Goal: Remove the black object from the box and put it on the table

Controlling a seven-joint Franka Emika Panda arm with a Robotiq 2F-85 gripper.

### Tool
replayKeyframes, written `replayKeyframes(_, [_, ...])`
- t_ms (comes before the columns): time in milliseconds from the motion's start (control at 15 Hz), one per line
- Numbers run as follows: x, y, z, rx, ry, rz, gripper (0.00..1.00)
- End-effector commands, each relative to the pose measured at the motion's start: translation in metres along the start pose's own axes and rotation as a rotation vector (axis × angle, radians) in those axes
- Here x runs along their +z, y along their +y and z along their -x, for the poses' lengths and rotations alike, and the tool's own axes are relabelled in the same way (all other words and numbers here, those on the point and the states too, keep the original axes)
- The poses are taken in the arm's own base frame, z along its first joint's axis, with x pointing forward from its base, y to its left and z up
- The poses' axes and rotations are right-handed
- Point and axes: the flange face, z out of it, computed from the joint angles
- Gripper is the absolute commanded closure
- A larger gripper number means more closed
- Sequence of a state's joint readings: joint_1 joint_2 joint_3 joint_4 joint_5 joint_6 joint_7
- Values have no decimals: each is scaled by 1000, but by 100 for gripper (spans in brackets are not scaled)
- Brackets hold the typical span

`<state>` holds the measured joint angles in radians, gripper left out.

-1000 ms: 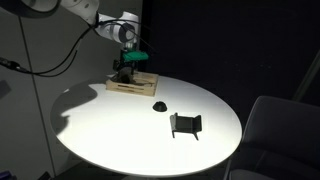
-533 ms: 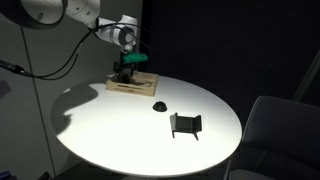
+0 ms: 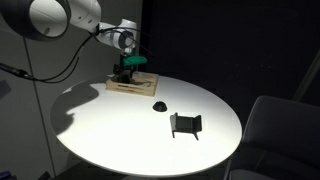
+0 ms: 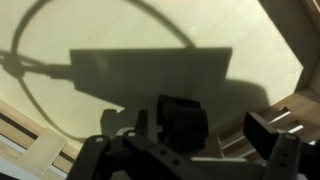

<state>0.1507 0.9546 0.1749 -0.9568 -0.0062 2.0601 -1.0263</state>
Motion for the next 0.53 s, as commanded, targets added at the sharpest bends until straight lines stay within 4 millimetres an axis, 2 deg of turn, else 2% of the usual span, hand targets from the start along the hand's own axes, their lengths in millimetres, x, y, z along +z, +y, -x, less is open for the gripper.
replayKeyframes(0, [-1, 8, 1, -26, -9, 4, 34])
replayKeyframes(333, [-4, 9, 0, -28, -10, 2, 75])
replayKeyframes(400, [-6, 9, 0, -27, -9, 4, 82])
replayKeyframes(467, [-7, 9, -1, -26, -8, 6, 83])
